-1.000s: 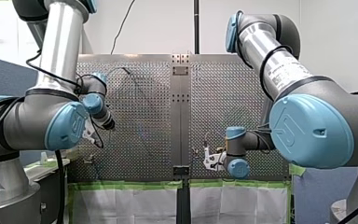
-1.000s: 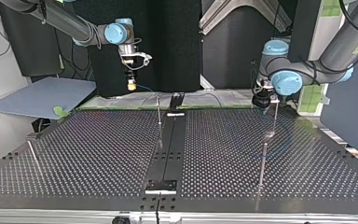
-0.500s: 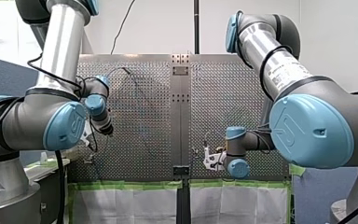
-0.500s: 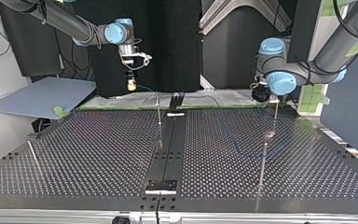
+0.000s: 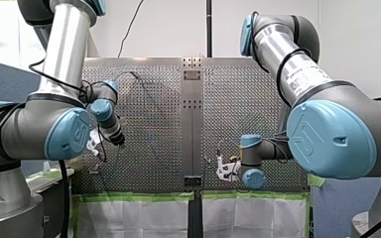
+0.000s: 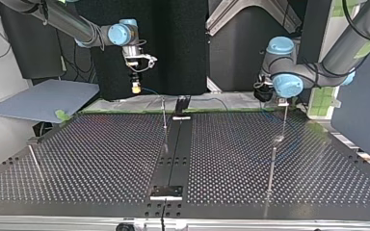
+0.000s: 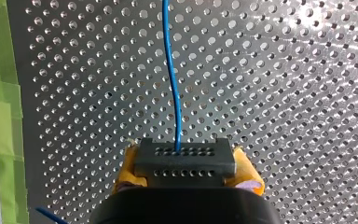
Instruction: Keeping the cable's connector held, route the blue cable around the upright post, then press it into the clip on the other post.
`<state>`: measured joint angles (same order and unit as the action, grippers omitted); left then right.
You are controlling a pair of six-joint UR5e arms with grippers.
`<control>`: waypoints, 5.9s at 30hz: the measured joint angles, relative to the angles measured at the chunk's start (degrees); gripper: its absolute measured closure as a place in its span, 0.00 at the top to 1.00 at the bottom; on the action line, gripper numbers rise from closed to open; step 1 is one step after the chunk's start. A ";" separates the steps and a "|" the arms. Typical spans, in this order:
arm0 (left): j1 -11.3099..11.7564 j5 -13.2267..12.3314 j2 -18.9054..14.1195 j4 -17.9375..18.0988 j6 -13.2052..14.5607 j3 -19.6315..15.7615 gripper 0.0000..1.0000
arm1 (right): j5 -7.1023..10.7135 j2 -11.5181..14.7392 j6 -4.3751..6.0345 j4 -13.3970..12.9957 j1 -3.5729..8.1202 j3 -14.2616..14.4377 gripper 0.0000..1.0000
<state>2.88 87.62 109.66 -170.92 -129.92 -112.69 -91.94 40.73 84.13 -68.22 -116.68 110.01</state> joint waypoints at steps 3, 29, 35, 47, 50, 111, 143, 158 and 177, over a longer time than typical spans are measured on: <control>-0.52 -1.65 -0.01 0.21 -1.62 0.01 1.00 | 0.00 0.00 0.00 0.00 0.00 0.00 0.00; -5.20 -13.67 -2.41 2.20 -11.42 -0.39 1.00 | 0.01 -0.05 -0.01 0.00 0.00 0.00 0.00; -5.02 -11.83 -5.16 4.74 -14.42 -3.09 1.00 | 0.01 -0.06 -0.06 -0.05 0.00 0.00 0.00; -2.23 -5.10 -9.92 6.53 -20.06 -7.57 1.00 | 0.08 -0.06 -0.25 0.08 -0.04 0.00 0.00; -0.99 -4.49 -10.29 7.22 -19.46 -8.94 1.00 | 0.05 -0.06 -0.26 0.04 -0.09 0.00 0.00; 0.48 4.19 -34.77 -10.26 -8.06 -4.35 1.00 | 1.76 -0.05 0.47 -1.04 -0.39 -0.03 0.00; -0.15 -3.56 -34.50 -15.36 7.04 10.34 1.00 | 5.27 0.01 1.52 -1.06 -0.44 -0.35 0.00; -2.22 -4.93 -31.65 -17.72 13.94 10.77 1.00 | 5.35 0.01 1.33 -1.22 -0.44 -0.41 0.00; -4.81 -1.65 -30.88 -17.26 22.57 10.76 1.00 | 5.32 0.01 1.31 -1.31 -0.45 -0.41 0.00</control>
<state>-1.93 85.97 78.78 -188.19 -107.34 -101.93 -86.62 40.74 85.45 -69.53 -117.13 109.60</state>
